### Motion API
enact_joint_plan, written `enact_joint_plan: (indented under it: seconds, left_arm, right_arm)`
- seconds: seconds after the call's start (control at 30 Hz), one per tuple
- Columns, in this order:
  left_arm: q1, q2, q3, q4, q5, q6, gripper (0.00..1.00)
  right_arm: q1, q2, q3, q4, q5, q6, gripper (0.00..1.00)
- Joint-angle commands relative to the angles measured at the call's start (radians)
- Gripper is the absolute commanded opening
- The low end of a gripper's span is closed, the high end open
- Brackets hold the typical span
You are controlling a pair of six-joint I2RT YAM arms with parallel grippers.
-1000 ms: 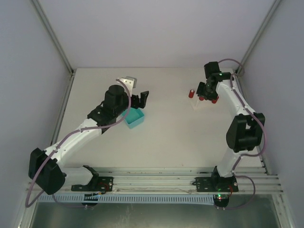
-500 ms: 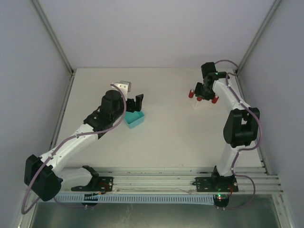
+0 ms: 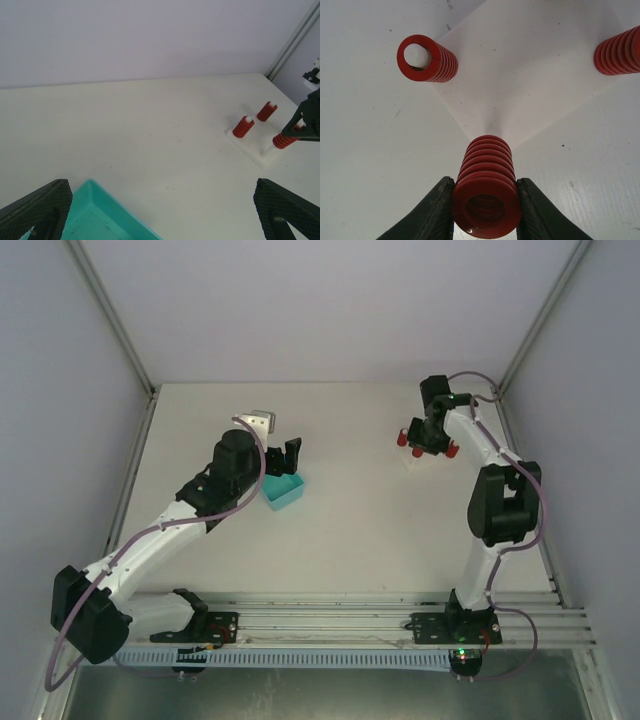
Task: Install the large spring
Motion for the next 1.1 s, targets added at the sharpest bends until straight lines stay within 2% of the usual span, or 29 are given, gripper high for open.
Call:
enact_joint_plan:
  seconds: [0.0,0.13,0.33,0.43,0.5,0.6,0.73,0.8,0.97,1.0,1.03,1.07]
  left_arm:
    - [0.006,0.002,0.004,-0.003,-0.006,0.004,0.99]
    - [0.005,0.006,0.004,0.003,-0.002,0.004,0.99]
    - [0.007,0.026,0.023,-0.008,0.016,0.007,0.99]
    - [0.007,0.027,0.021,-0.006,0.008,0.002,0.99]
    - [0.008,0.025,0.016,-0.001,0.007,-0.002,0.99]
    - [0.007,0.02,0.002,0.008,0.003,-0.007,0.99]
    - [0.007,0.016,-0.008,0.02,-0.016,-0.002,0.99]
    - [0.007,0.017,-0.012,0.03,-0.039,0.005,0.99]
    - [0.009,0.026,-0.037,0.101,-0.127,0.101,0.99]
    - [0.01,0.025,-0.051,0.131,-0.153,0.129,0.99]
    - [0.014,0.023,-0.078,0.187,-0.163,0.158,0.99]
    - [0.021,0.023,-0.102,0.235,-0.167,0.182,0.99]
  right_arm:
    - [-0.003,0.001,-0.024,0.04,0.007,-0.004,0.0]
    - [-0.003,0.035,-0.028,0.048,-0.002,-0.001,0.01]
    - [-0.003,0.068,-0.046,0.079,-0.006,0.006,0.15]
    - [-0.005,0.078,-0.042,0.074,0.005,0.006,0.27]
    - [-0.004,0.079,-0.04,0.07,0.016,0.005,0.39]
    - [-0.005,0.062,-0.039,0.049,0.03,-0.002,0.46]
    - [-0.012,-0.009,-0.054,0.026,0.038,-0.007,0.52]
    - [-0.015,-0.069,-0.077,0.017,0.043,-0.011,0.58]
    - [-0.017,-0.301,-0.215,0.082,0.079,-0.043,0.82]
    - [-0.017,-0.343,-0.253,0.129,0.093,-0.052,0.93]
    - [-0.018,-0.393,-0.287,0.158,0.115,-0.06,1.0]
    - [-0.017,-0.44,-0.333,0.2,0.136,-0.072,0.99]
